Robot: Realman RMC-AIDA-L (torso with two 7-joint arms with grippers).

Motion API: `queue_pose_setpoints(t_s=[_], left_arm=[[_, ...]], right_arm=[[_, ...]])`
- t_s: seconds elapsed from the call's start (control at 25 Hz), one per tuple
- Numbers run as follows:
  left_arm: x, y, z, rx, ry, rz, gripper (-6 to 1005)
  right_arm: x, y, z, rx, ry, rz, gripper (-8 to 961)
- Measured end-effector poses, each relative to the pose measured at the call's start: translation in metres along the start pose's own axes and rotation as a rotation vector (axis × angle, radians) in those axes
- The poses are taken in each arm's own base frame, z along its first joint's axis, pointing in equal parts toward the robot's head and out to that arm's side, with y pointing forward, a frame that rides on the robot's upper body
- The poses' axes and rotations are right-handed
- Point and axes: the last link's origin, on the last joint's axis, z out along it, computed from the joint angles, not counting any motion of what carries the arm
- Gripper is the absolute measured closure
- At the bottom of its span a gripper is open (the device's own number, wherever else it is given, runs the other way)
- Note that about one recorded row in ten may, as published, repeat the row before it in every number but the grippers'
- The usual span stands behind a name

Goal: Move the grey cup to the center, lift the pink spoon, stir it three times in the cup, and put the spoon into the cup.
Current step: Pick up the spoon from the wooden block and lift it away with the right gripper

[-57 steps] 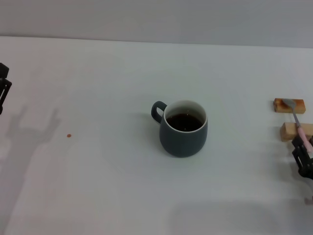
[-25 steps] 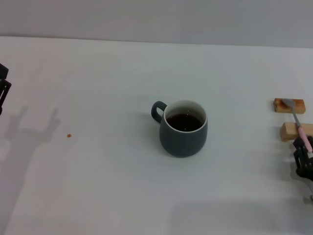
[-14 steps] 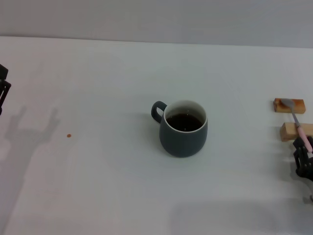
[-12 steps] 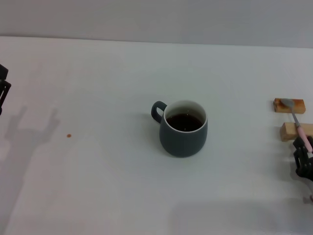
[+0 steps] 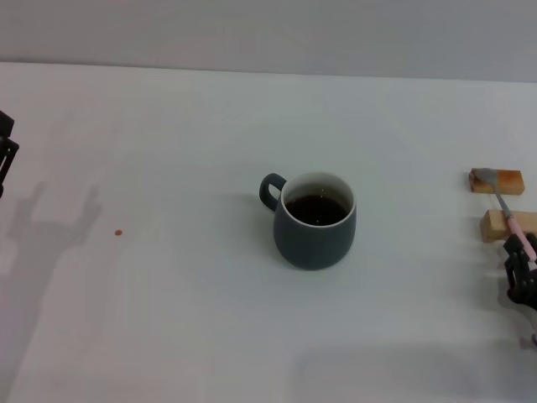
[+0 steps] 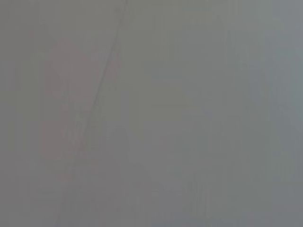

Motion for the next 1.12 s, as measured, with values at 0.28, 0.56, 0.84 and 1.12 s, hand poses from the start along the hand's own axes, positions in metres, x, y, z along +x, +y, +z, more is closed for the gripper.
queue_pose_setpoints(t_s=[0.28, 0.56, 0.84, 1.12], left_arm=[[0.0001, -0.0013, -0.0006, 0.006, 0.000, -0.019, 153], [0.0004, -0.0019, -0.0007, 0.009, 0.001, -0.020, 153], [0.0003, -0.0021, -0.0009, 0.010, 0.000, -0.019, 153], [0.0000, -0.0021, -0.0013, 0.009, -0.002, -0.019, 153]], right_arm=[[-0.0004, 0.0007, 0.0003, -0.002, -0.003, 0.001, 784], [0.0002, 0.0006, 0.0001, 0.001, 0.000, 0.004, 791], [0.0007, 0.0003, -0.0004, 0.006, 0.002, 0.007, 807], [0.0009, 0.0004, -0.0004, 0.006, 0.002, 0.008, 811]])
